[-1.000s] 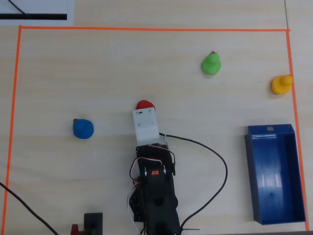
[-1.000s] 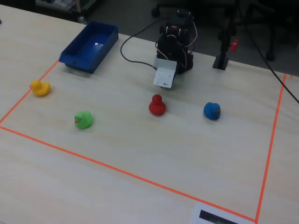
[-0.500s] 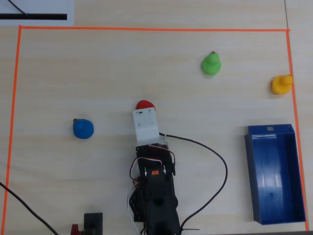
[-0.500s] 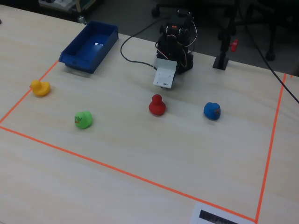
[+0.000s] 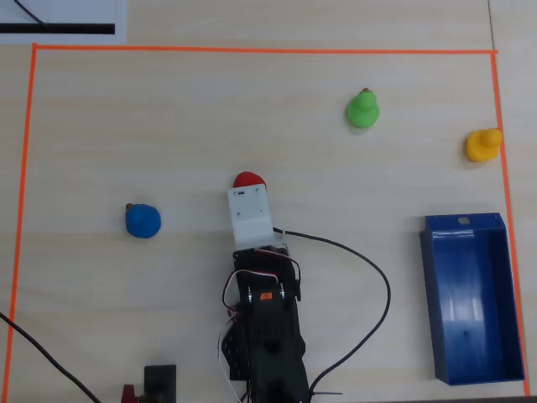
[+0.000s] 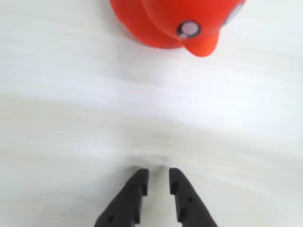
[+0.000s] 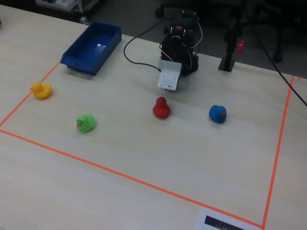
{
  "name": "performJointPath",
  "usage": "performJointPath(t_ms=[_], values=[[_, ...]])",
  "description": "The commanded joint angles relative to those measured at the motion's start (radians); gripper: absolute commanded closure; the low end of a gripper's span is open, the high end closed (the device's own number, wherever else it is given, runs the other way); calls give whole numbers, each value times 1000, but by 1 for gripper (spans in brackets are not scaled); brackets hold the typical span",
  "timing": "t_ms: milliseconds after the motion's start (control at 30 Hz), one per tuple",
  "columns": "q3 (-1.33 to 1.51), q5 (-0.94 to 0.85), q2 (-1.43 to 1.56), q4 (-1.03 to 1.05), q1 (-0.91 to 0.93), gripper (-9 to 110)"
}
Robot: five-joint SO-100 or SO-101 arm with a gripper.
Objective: Grasp red duck and put it into box.
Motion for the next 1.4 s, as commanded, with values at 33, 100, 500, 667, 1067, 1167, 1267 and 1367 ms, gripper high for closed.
performJointPath(t_ms=[33, 100, 500, 667, 1067, 1167, 1267, 1367], values=[[-11, 3, 0, 26, -5, 98], [-11, 3, 0, 26, -5, 98], [-9, 3, 0, 26, -5, 92], [-9, 3, 0, 26, -5, 92], [-9, -5, 0, 26, -8, 101], [-14, -9, -12, 14, -12, 101], [-46, -9, -89, -67, -25, 101], [-163, -9, -236, -158, -28, 101]])
